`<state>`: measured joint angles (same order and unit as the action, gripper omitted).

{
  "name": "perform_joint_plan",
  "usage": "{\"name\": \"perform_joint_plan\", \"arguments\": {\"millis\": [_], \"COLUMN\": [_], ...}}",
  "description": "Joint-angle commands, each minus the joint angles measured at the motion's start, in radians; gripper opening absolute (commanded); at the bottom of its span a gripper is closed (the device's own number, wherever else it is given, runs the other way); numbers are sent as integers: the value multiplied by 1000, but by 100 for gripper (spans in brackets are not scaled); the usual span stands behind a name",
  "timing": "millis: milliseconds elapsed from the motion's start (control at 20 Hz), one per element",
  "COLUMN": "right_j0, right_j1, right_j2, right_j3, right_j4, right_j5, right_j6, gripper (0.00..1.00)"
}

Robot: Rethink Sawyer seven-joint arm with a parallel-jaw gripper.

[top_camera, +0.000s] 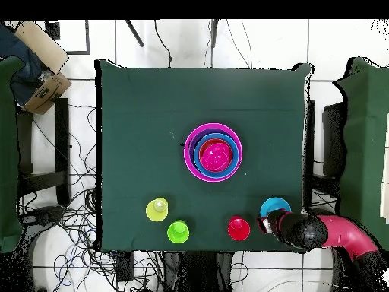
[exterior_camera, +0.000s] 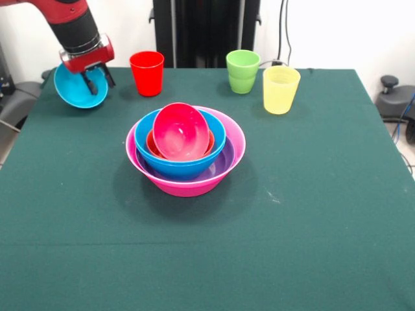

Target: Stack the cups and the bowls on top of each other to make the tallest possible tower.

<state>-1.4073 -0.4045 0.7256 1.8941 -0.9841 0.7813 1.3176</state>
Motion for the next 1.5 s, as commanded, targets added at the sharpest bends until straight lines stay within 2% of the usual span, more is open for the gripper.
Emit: {"name": "perform_joint_plan", "arguments": {"millis": [50,450,650,850,1100,1300,1500], "right_j0": [29,42,70,84,90,113,137], "right_j1": [25,-12,-72,-189,-384,-463,-512], "right_j2": [-27,-6,19,58,123,145,161], "right_j3": [-29,-23,-18,14,30,-1,-38], "right_j4": [-67,-24,34,132,310,375,400], "right_j5": [-75,-27,29,104,296,407,496], "right_j6": [-138,-147,-137,-140,-207,-237,-247], "gripper": [0,0,0,0,0,0,0]}}
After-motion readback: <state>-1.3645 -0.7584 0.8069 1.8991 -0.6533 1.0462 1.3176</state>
